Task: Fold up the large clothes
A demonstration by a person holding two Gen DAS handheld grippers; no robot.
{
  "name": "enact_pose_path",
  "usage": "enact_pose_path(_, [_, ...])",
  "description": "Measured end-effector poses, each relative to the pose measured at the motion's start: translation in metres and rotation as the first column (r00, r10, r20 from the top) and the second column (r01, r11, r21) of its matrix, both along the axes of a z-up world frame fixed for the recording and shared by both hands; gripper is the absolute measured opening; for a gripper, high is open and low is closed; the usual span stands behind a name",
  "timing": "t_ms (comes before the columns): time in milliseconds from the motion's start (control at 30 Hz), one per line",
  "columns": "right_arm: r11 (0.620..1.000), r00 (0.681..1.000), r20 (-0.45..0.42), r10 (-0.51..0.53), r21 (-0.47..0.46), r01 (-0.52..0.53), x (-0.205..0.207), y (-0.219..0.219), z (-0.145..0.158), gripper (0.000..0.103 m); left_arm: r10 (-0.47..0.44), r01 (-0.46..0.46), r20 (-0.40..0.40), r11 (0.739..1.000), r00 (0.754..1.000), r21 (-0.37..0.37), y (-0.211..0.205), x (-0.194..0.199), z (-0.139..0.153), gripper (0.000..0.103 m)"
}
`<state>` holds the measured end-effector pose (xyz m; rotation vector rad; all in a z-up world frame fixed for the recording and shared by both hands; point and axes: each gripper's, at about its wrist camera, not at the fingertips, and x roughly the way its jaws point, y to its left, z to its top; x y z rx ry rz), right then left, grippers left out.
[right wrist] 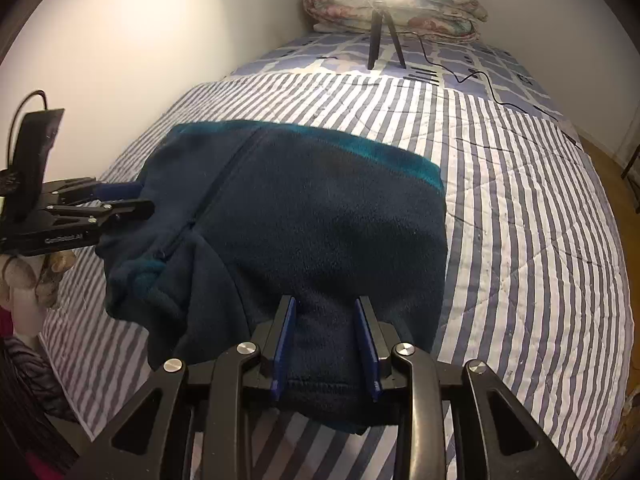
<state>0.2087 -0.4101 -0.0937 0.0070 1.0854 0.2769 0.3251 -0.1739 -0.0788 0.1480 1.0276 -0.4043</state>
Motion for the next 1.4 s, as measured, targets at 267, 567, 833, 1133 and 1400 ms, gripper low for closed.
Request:
enact_pose_path(267, [1.0,0.999,-0.041,-0.001,0.016,0.002,0.001,-0.005,-0.021,0.031,0.001,-0.001,-0.017,1.0,1.0,-0.014,0.007,-0.006,-0.026,0.053])
enact_pose_path(567, [0.993,0.998,-0.055,0.014,0.119,-0.007,-0.024,-0.035,0.013,0.029,-0.031,0.027,-0.071,0.998,0.997,-0.057,0.045,-0.024,-0.006,0.054])
enact_pose_path(833, [0.97,0.992,0.051,-0.117,0.221,0.103,-0.005,-0.077,0.031,0.07,0.112,-0.149,-0.127,0.928,0.986,-0.34,0.097,0.008,0.03,0.077])
enact_pose_path(1133, [0.977,0.99,-0.025,-0.136,0.163,0.138,0.033,-0.072,0.001,0.074,0.14,-0.345,-0.4,0.792,0.906,-0.503,0.123,0.058,-0.021,0.079])
enact_pose_path(1400, [0.976,0.991,-0.068,-0.116,0.177,0.126,0.056,-0.067,-0.02,0.081,0.067,-0.283,-0.403,0.815,0.913,-0.505,0.1,0.078,-0.037,0.079])
